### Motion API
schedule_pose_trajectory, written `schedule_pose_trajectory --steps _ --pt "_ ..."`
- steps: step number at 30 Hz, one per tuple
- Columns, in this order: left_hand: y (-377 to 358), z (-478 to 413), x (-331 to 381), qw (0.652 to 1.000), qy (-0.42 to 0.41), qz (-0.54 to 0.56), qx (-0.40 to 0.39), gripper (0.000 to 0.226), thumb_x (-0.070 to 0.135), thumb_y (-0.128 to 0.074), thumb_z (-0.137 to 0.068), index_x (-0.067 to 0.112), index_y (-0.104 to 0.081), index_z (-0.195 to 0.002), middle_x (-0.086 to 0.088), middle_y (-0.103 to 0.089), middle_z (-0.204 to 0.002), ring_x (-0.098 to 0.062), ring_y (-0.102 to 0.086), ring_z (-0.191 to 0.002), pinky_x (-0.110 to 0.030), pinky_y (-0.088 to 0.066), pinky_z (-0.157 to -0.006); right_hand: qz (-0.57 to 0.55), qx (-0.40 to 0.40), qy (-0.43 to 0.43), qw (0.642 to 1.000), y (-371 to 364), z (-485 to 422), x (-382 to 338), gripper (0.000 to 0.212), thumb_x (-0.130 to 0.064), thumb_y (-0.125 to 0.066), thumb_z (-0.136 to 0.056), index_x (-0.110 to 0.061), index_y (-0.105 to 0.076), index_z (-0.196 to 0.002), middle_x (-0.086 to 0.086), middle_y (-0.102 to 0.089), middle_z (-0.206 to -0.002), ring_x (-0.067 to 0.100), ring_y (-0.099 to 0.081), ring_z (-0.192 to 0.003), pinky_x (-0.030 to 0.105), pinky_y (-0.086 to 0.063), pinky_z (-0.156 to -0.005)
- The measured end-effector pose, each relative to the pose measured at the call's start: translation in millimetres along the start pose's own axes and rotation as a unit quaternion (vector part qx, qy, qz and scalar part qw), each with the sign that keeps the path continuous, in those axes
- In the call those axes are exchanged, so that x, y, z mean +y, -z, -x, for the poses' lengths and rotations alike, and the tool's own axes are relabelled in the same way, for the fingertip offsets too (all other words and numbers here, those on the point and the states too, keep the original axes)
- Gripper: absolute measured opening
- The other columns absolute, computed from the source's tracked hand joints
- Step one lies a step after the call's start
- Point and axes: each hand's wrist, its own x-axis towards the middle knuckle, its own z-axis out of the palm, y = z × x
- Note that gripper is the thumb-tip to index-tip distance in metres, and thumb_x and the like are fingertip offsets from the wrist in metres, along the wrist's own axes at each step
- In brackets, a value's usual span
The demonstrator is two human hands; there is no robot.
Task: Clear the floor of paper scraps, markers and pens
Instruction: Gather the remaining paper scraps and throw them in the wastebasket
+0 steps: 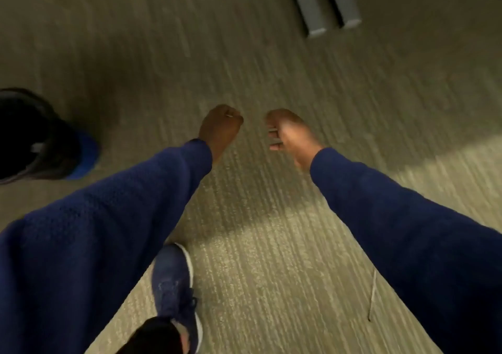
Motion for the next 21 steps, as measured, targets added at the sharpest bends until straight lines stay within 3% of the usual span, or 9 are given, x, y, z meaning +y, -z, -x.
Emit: schedule_pose_trajectory --steps 3,8,11,14,16,18,21 --pt "-109 18 16 0.995 -0.03 -0.063 -0.072 0.022 0.026 -0.06 -0.089 0.018 -0.068 -0.107 -0.002 -0.069 -0.104 -0.025 -0.066 -0.096 -0.038 -0.057 -0.086 0.045 0.078 0.03 0.995 93 20 71 0.019 -0.038 -0.058 -0.09 -0.021 -0.063 -0.095 -0.001 -0.059 -0.083 0.016 -0.057 -0.076 0.035 -0.05 -0.069" --pt "-265 78 12 0.966 -0.107 -0.16 -0.174 0.021 0.03 -0.061 -0.09 0.018 -0.071 -0.103 -0.005 -0.072 -0.101 -0.025 -0.066 -0.097 -0.033 -0.052 -0.086 0.033 0.198 -0.012 0.98 218 76 197 0.033 -0.046 -0.06 -0.082 -0.024 -0.067 -0.106 -0.011 -0.066 -0.088 0.013 -0.062 -0.086 0.044 -0.055 -0.09" --pt "-335 110 -2 0.943 -0.134 -0.202 -0.228 0.019 0.027 -0.062 -0.087 0.016 -0.071 -0.101 -0.002 -0.07 -0.093 -0.024 -0.067 -0.093 -0.027 -0.047 -0.07 0.024 0.24 -0.048 0.969 270 120 263 0.029 -0.042 -0.058 -0.087 -0.024 -0.064 -0.108 -0.008 -0.065 -0.086 0.013 -0.062 -0.081 0.036 -0.052 -0.076" --pt "-387 131 -19 0.915 -0.158 -0.27 -0.256 0.025 0.025 -0.063 -0.087 0.015 -0.066 -0.109 -0.007 -0.069 -0.1 -0.026 -0.068 -0.09 -0.029 -0.052 -0.072 0.044 0.283 -0.07 0.956 304 153 324 0.033 -0.047 -0.059 -0.082 -0.024 -0.063 -0.106 -0.005 -0.067 -0.087 0.017 -0.063 -0.08 0.032 -0.047 -0.069" --pt "-412 137 -30 0.886 -0.197 -0.34 -0.247 0.033 0.025 -0.063 -0.088 0.015 -0.062 -0.119 -0.013 -0.063 -0.116 -0.029 -0.064 -0.102 -0.035 -0.052 -0.084 0.068 0.299 -0.084 0.948 319 170 361 0.043 -0.051 -0.06 -0.079 -0.024 -0.062 -0.113 -0.002 -0.069 -0.102 0.019 -0.065 -0.092 0.034 -0.049 -0.078" --pt "-434 141 -40 0.838 -0.245 -0.418 -0.25 0.042 0.025 -0.062 -0.088 0.016 -0.057 -0.129 -0.014 -0.053 -0.128 -0.032 -0.058 -0.115 -0.04 -0.048 -0.094 0.088 0.305 -0.096 0.943 331 184 398 0.047 -0.042 -0.065 -0.085 -0.018 -0.06 -0.125 0.002 -0.063 -0.122 0.019 -0.06 -0.105 0.03 -0.043 -0.083" --pt "-463 148 -55 0.776 -0.317 -0.474 -0.269 0.046 0.029 -0.063 -0.09 0.014 -0.054 -0.132 -0.015 -0.05 -0.129 -0.035 -0.056 -0.114 -0.045 -0.048 -0.094 0.14 0.327 -0.114 0.928 342 195 441 0.054 -0.041 -0.066 -0.083 -0.014 -0.057 -0.129 0.01 -0.058 -0.124 0.025 -0.057 -0.108 0.031 -0.041 -0.084"
